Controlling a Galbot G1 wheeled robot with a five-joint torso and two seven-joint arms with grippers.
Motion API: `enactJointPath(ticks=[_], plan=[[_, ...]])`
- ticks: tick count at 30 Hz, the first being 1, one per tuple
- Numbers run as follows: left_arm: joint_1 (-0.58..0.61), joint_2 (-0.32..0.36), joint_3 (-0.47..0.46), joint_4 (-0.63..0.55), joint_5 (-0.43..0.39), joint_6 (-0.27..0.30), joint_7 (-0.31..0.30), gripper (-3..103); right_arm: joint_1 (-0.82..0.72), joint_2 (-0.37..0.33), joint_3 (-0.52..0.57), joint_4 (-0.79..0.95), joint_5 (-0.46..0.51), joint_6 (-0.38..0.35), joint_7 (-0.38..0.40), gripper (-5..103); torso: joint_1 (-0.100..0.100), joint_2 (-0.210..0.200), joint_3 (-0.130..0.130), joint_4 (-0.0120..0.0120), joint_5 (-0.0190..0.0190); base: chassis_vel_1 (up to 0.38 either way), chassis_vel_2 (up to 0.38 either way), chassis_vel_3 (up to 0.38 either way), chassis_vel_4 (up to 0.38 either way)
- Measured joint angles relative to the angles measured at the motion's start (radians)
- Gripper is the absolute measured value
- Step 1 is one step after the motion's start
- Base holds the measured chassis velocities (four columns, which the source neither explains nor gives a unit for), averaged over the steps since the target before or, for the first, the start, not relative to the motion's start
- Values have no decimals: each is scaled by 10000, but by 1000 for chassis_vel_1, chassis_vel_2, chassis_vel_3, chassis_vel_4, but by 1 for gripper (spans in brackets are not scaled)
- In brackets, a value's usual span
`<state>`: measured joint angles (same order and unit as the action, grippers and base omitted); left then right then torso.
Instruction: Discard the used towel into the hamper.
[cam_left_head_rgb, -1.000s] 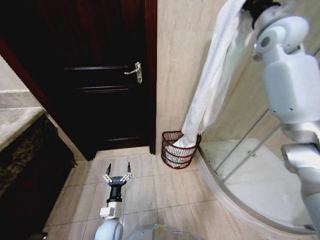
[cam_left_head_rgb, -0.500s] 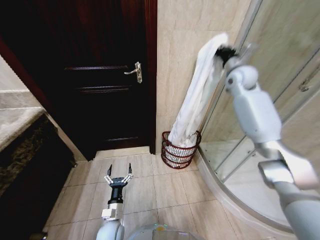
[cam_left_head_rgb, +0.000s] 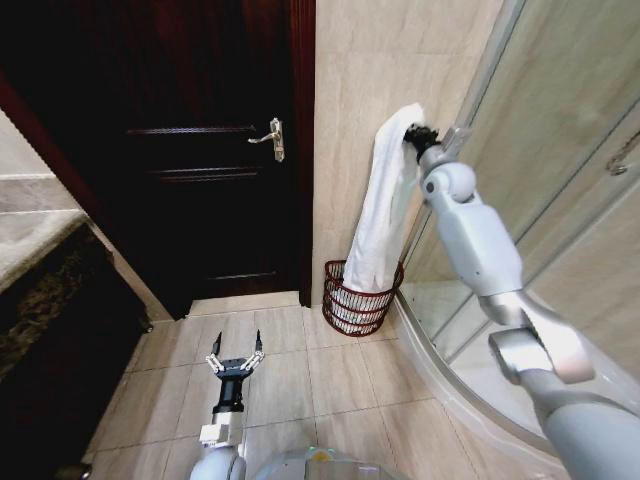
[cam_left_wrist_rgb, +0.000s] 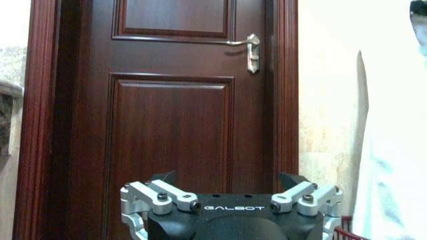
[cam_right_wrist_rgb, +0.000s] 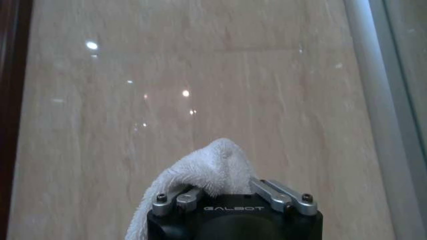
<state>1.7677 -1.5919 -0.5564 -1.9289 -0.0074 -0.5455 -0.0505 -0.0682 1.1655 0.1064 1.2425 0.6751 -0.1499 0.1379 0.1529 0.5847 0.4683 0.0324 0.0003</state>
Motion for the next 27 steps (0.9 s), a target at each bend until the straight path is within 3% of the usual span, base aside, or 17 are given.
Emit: enactJointPath(ticks=[27], plan=[[530, -129, -49, -57, 61, -504, 2, 100, -957, -88, 516, -177, -313, 222, -478, 8, -488, -1209, -726, -1, -3, 0, 0, 0, 0]])
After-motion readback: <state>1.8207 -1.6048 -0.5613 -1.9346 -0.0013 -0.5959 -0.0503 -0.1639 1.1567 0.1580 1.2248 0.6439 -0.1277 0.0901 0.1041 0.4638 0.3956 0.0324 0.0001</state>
